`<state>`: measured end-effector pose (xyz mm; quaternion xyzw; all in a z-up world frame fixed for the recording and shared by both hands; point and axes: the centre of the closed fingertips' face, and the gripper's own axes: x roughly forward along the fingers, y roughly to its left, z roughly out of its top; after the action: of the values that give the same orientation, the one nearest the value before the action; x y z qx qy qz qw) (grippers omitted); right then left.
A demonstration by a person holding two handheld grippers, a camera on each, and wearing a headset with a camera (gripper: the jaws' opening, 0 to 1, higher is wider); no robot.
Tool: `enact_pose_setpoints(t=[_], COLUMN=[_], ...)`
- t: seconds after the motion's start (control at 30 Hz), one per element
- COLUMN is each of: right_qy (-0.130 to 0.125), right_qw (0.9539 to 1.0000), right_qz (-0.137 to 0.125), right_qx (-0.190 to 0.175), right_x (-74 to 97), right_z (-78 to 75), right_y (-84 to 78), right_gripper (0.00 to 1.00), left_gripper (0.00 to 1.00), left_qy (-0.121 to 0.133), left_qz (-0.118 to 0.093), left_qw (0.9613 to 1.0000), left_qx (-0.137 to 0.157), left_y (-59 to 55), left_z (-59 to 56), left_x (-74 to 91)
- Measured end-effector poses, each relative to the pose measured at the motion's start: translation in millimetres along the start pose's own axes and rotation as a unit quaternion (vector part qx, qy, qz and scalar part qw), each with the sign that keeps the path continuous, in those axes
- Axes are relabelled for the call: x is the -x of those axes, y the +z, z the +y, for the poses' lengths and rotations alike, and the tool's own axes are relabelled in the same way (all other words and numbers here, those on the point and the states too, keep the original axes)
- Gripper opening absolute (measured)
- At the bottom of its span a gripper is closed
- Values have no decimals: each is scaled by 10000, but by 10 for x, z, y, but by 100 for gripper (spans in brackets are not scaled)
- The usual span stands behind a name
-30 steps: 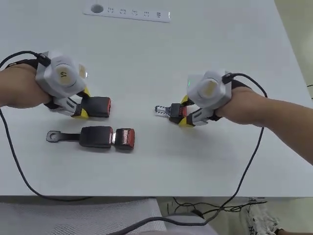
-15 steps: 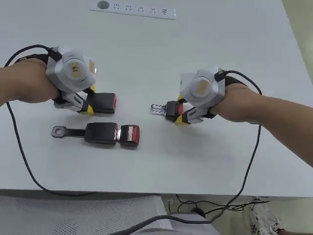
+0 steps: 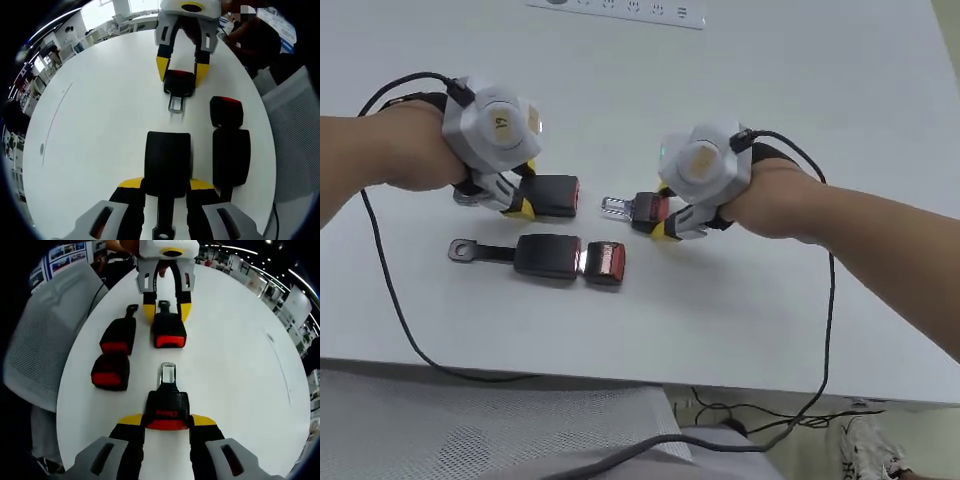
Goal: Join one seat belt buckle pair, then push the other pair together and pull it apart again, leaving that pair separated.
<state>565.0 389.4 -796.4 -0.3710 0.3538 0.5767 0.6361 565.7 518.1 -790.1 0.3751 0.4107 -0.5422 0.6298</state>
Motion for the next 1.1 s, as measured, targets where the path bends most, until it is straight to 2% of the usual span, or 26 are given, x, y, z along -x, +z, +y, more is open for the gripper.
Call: enact_pose_setpoints(t=[0.13, 0.2, 0.3, 0.37, 0.43, 0.53, 0.7, 0.77, 0.87, 0.97, 1.1], right_qy=[6, 12, -21, -4, 5, 49, 112, 126, 155, 163, 184], right_qw=[9999, 9997, 9997, 9999, 9999, 9998, 9994, 9991, 9991, 9991, 9992], right_qz=[-97, -131, -97, -79, -72, -178, -330, -392, -387, -375, -332], right_qx=[-87, -220, -205, -139, -98, -44, 54, 32, 35, 59, 129], right_x=[-60, -118, -148, -88, -77, -117, -177, -149, -183, -181, -206], right_z=[6, -19, -63, -26, -8, -47, -14, -16, -41, -35, -43], right_y=[150, 197, 216, 256, 266, 279, 339, 381, 369, 380, 378], right_gripper=[31, 31, 31, 31, 31, 31, 31, 31, 31, 30, 30], left_gripper=[32, 32, 32, 32, 32, 32, 32, 32, 32, 31, 31], left_qy=[-30, -27, -20, -22, -23, -22, -40, -48, -59, -109, -157], left_qz=[20, 8, -13, -8, -4, -10, -13, -59, -64, -44, 0], left_qw=[10000, 10000, 10000, 10000, 10000, 10000, 10000, 9999, 9998, 9993, 9991], left_qx=[-26, -19, -6, -18, -14, -4, -41, -109, -158, -346, -388], left_y=[-7, -9, -38, -42, -42, -30, -16, 7, 9, 4, 1], left_z=[10, 15, 41, 55, 57, 47, 43, 35, 34, 47, 61], left_x=[-9, -6, -20, -29, -29, -20, -13, -9, -5, -17, -30])
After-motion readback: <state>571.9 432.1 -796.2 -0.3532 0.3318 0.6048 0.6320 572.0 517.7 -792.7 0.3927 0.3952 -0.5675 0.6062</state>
